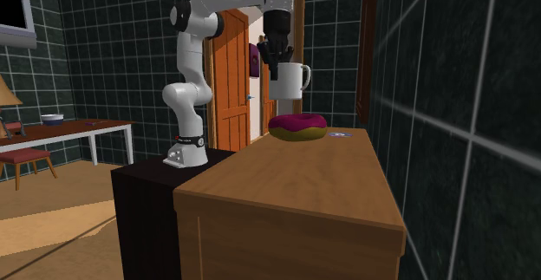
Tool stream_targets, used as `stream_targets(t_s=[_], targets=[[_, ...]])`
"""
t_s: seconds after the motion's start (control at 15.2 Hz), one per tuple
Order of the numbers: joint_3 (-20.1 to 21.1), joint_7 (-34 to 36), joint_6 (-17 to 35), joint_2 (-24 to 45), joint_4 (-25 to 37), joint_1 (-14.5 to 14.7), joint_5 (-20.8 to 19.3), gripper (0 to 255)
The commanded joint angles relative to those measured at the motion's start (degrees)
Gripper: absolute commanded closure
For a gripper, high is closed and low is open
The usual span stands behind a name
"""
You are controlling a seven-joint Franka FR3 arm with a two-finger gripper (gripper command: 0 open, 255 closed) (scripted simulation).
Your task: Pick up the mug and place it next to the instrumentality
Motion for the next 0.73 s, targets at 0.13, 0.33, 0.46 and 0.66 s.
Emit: stream_targets(t_s=[0.13,0.33,0.46,0.66], targets=[[2.3,5.4,0.2,0.8,0.6,2.9,0.0,255],[3.9,9.0,-0.2,2.2,2.5,4.9,0.3,255],[4.9,11.3,-0.7,3.5,4.2,6.2,0.5,255],[6.3,14.7,-1.5,5.8,7.4,8.1,0.8,255]])
